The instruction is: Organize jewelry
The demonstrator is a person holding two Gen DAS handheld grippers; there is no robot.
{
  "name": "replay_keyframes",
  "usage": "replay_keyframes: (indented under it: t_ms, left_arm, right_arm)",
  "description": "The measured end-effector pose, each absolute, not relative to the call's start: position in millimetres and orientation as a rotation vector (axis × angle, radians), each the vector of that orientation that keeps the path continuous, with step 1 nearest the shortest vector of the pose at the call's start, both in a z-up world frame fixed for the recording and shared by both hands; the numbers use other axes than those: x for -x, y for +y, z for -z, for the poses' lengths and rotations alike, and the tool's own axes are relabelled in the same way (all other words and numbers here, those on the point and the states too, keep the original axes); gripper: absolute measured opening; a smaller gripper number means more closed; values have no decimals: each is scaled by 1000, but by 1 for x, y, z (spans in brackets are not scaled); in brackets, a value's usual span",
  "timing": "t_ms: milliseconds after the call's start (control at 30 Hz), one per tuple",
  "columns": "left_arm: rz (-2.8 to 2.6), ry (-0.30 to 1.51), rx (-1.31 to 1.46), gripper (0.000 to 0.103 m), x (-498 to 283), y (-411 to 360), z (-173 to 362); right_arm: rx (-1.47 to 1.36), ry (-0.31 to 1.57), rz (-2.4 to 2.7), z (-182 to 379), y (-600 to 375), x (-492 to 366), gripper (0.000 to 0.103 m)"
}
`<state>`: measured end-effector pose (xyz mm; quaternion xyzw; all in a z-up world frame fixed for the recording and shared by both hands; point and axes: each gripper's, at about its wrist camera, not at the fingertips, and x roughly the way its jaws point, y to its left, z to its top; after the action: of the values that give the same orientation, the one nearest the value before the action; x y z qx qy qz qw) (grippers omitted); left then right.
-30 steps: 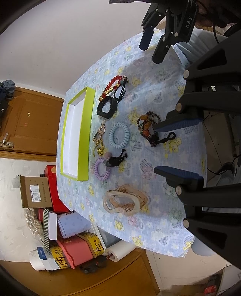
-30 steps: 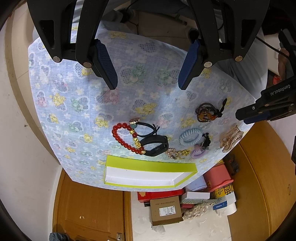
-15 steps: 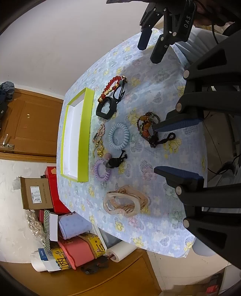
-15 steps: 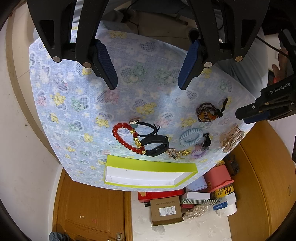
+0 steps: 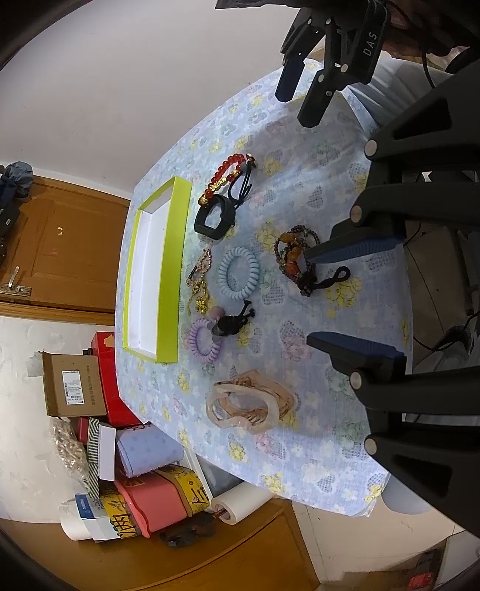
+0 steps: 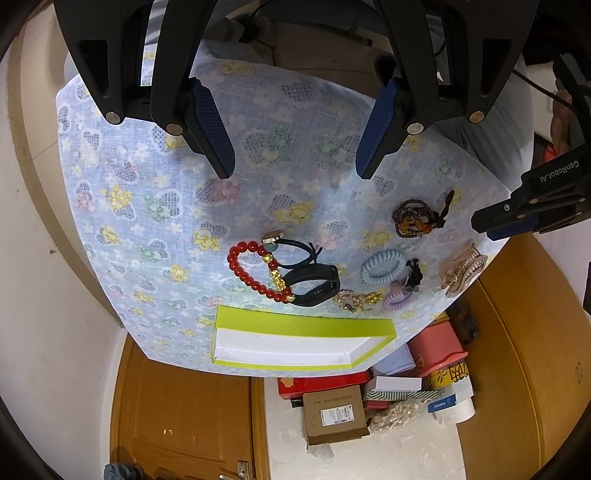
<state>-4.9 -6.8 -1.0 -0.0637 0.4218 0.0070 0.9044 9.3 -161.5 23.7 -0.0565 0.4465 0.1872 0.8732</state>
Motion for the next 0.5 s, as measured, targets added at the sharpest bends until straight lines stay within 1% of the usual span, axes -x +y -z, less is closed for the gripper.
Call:
replay_keyframes:
  t_ms: [500]
  left_arm:
    - [-40,847,147,40,6,0,0]
  right_arm:
    - [115,923,-390,-26,-164,-10,69]
